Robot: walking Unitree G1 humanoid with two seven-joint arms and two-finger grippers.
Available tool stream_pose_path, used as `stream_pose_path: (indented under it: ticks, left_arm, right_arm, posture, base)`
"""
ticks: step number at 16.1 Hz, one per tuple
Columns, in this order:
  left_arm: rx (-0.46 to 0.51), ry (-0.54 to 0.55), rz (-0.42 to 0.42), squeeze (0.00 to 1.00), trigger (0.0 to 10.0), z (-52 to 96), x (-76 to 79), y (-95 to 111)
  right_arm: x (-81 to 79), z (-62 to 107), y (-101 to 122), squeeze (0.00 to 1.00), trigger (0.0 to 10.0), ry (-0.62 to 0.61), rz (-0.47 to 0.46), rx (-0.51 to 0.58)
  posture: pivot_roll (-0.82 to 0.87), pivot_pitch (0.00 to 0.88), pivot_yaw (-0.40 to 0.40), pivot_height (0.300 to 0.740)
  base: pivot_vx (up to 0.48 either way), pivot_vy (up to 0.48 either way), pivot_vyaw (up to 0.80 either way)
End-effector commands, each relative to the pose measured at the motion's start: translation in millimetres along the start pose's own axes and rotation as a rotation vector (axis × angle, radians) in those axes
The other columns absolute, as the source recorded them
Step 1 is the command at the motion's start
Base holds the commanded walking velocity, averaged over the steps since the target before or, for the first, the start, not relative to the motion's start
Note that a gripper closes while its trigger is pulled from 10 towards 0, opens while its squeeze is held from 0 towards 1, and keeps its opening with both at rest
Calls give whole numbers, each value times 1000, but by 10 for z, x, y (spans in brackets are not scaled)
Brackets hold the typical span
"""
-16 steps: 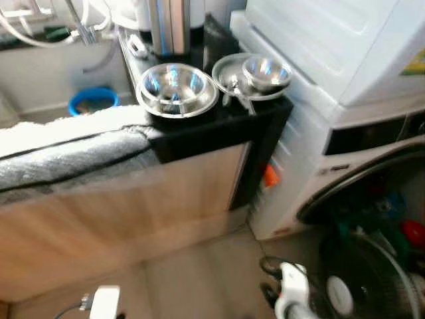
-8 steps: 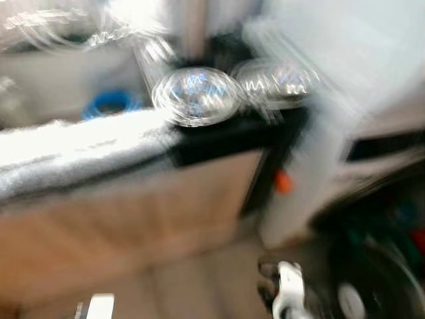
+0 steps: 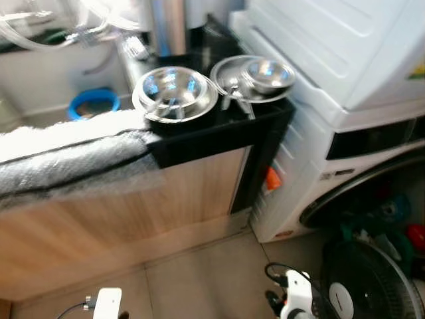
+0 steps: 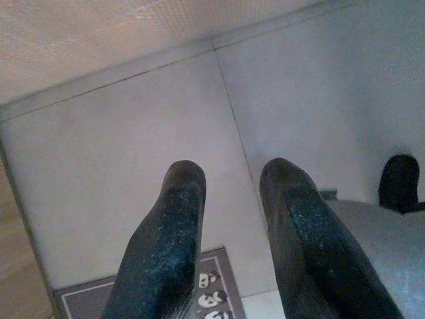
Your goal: Kitchen organization
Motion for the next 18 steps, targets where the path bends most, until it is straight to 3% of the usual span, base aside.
stream_pose_path:
  ticks: [1,18]
  left_arm:
    - [-45,10,1,0,10000,36,-43,-133]
    - [-44,9,-6,0,10000,41,-50,-140]
  right_arm:
    - [-18,11,-71,0,10000,2,-4,-21]
    - [-67,-4,-22,0,10000,12,-14,-6]
  posture:
    - [29,99,-17,740]
    - [34,93,-14,740]
  base:
    - [0,240,0]
    - [0,247,-74]
Point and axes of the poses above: a point about 5 cm out from each wrist's last joint towards the gripper, its own z axis pointing back from the gripper into the wrist, its own y axis along the axis of the wrist's last joint, x = y × z, the point moved 3 cm from there along -z, pointing out of the wrist towards the gripper, and after that the axes turned 10 degrees about z, right-handed, at the moved point
